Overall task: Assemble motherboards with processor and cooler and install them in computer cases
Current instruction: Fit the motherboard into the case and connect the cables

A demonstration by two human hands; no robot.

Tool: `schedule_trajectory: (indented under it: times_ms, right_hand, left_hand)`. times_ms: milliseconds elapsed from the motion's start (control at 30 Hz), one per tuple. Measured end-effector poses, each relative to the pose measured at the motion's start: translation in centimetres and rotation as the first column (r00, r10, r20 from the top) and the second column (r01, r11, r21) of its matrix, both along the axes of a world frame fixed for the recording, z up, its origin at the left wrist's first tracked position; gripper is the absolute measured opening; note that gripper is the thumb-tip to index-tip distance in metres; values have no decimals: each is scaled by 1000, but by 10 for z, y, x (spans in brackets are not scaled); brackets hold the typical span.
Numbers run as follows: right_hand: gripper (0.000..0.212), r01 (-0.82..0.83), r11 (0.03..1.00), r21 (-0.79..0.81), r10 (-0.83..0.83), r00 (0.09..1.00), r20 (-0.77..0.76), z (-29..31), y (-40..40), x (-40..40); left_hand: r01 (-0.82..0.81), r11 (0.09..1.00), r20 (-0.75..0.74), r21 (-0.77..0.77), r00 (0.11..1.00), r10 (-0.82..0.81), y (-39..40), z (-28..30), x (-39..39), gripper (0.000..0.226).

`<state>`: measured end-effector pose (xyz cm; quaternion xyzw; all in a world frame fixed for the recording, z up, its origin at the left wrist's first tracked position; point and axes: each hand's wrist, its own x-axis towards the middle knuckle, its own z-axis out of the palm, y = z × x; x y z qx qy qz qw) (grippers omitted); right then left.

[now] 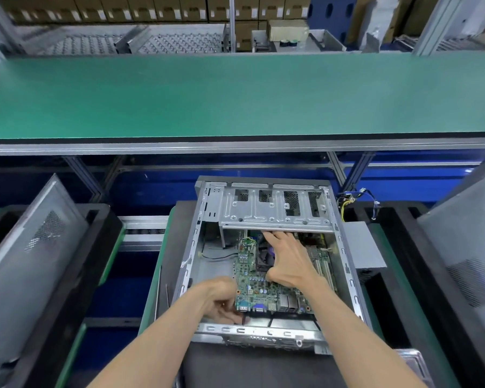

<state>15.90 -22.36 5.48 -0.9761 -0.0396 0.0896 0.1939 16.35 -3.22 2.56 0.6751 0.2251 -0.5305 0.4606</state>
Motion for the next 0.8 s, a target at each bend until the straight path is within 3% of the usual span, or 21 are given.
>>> schedule_trajectory:
  times_ms: [67,167,367,433,633,700,800]
  right_hand:
    - [98,4,1000,0,-4,1000,1,0,0,-1]
    - [98,6,1000,-4,-6,1000,-7,1,0,-1]
    - [98,12,1000,-1,-12,1000,-12,0,-2,-1]
    - [99,12,1000,1,-12,1000,-10,-1,-2,-1]
    - [103,21,999,38,-20,1000,-9,-4,-4,-2]
    - [102,20,999,47,-19,1000,-10,-5,-4,-2]
    - [100,20,998,56,-19,1000,-17,-7,-3,-1]
  left_hand:
    - [3,999,-79,-37,997,-6,0,5,-3,63]
    - [-2,999,-84,-36,996,-1,0,8,-4,66]
    - [80,996,-106,32,991,-76,4,-1,2,29]
    - [96,993,-106,62,990,-89,4,-1,1,26]
    - [21,971,53,239,998,-34,7,3,-3,4]
    - [-85,966,135,244,990,53,8,4,-2,12]
    - [-135,958,315,255,948,50,10,1,0,22]
